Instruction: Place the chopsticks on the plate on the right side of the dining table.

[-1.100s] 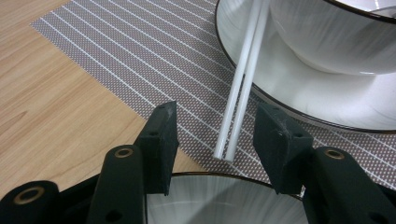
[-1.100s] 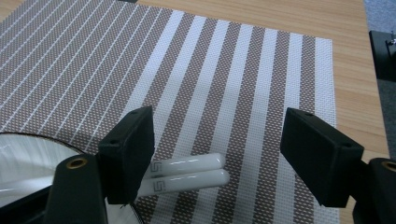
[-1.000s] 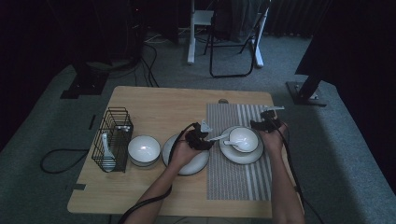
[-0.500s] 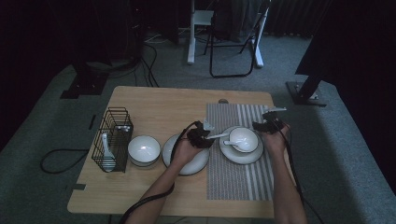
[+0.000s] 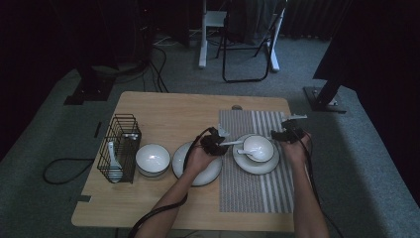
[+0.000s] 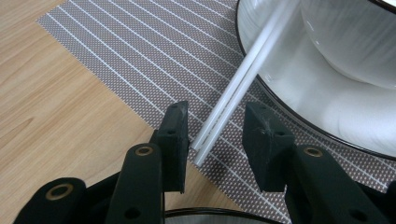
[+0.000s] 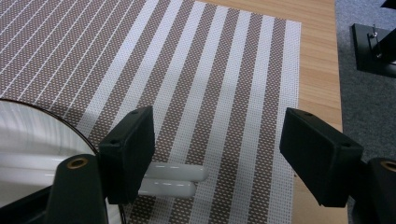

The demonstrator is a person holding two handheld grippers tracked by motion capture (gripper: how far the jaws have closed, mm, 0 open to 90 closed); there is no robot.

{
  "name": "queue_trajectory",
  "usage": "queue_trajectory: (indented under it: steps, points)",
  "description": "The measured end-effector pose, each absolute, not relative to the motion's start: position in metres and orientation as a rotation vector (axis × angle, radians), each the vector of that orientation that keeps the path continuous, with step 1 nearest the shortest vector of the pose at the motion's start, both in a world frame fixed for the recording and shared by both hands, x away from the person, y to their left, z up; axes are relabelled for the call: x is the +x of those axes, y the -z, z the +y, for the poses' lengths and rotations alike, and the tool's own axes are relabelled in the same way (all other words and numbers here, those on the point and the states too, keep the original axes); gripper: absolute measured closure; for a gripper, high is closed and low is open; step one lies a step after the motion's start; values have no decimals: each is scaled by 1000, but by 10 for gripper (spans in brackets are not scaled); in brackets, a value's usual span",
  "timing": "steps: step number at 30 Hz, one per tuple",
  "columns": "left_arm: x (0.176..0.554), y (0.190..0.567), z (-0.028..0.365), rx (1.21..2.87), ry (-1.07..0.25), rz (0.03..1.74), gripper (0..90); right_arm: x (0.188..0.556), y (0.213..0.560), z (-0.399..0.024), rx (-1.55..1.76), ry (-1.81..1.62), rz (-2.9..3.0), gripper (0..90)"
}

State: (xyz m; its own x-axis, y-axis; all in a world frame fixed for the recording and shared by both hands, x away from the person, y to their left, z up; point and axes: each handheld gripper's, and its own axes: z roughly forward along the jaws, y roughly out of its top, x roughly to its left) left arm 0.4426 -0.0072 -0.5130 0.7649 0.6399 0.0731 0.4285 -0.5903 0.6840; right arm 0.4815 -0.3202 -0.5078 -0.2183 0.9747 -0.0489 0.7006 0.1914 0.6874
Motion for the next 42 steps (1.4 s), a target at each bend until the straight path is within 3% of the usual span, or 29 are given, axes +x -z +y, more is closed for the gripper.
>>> queue_trajectory:
  steps: [16, 35, 39, 42]
  points:
    - [444, 513, 11, 2287, -417, 831, 602, 483, 510, -319, 1579, -752, 1988, 268]
    - [451, 515, 2, 2301, -454, 860, 736, 479, 511, -323, 1587, -755, 1999, 268]
    - [452, 514, 0, 2306, -451, 857, 730, 478, 512, -324, 1590, -752, 1997, 268]
    - [451, 513, -1, 2317, -455, 856, 633, 477, 511, -325, 1588, -754, 1994, 268]
